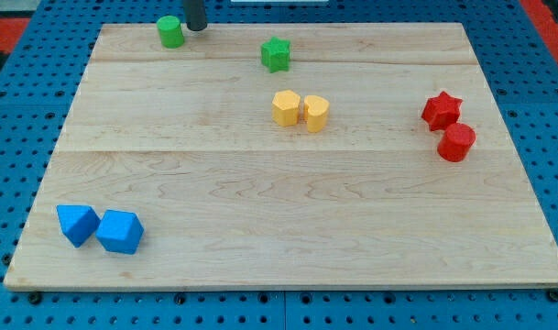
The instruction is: Place your arm at the top left corner of the board
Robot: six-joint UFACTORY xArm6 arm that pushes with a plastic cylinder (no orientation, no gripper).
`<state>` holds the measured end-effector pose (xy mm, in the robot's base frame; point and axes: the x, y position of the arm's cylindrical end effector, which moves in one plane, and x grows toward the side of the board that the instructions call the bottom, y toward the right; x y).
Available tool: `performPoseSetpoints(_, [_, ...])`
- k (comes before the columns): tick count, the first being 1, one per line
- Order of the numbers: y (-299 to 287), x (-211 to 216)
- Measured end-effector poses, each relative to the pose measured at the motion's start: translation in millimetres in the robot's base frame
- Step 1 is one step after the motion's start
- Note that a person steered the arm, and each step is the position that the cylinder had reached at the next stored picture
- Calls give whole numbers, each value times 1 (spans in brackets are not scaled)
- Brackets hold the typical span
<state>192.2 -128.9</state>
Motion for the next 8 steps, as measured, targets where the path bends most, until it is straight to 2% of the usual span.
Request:
performPoseSetpoints(1, [1, 12])
performPoseSetpoints(2, [0, 71])
performPoseSetpoints(3, [-46, 106])
performPoseSetpoints(4, [-104, 96])
performPoseSetpoints(6, [-116, 7])
performPoseSetpoints(8, [-114, -1])
